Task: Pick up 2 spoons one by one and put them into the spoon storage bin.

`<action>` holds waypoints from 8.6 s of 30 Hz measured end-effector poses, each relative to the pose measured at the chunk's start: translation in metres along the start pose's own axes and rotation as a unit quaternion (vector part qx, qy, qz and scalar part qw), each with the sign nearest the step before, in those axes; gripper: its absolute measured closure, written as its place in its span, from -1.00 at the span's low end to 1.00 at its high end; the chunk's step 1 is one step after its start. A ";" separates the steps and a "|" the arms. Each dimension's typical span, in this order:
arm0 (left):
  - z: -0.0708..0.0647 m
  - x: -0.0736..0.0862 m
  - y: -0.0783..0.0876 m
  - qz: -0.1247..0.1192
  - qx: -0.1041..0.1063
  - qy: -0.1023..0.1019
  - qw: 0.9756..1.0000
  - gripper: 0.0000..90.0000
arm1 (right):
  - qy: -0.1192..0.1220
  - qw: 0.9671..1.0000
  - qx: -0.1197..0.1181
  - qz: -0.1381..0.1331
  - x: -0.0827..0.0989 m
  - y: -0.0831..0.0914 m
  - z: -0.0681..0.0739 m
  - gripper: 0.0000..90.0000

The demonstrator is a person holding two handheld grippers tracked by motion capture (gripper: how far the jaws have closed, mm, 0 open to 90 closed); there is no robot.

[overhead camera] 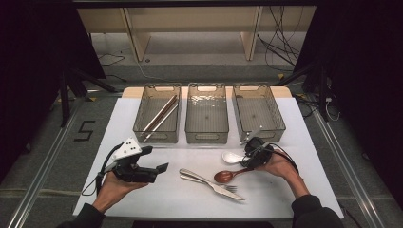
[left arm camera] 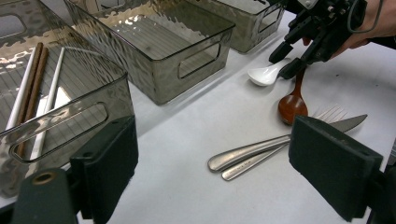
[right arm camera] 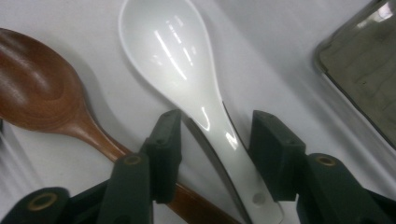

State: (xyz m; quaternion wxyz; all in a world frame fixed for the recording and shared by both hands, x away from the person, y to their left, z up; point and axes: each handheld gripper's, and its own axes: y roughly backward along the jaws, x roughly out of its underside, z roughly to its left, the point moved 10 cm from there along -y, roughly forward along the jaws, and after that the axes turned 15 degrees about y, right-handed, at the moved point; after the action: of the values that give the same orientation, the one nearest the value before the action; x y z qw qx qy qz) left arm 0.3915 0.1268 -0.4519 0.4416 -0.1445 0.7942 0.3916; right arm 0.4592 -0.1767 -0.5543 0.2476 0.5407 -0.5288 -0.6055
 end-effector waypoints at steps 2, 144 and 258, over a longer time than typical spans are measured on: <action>0.000 0.000 0.000 -0.002 0.000 0.003 1.000 -0.66 | 0.001 1.000 -0.001 0.001 0.000 0.000 0.001 0.31; 0.007 -0.011 0.006 -0.040 0.012 0.037 0.998 -0.66 | -0.097 0.986 0.050 -0.122 -0.154 0.037 -0.072 0.92; 0.005 -0.009 0.005 -0.036 0.016 0.033 0.999 -0.67 | 0.074 0.992 -0.050 0.085 0.003 0.012 0.051 0.43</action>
State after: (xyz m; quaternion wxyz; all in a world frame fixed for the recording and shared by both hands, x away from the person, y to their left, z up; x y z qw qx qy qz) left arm 0.3970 0.1332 -0.4436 0.4314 -0.1781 0.8088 0.3577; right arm 0.4085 -0.1644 -0.5517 0.3634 0.5237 -0.5226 -0.5662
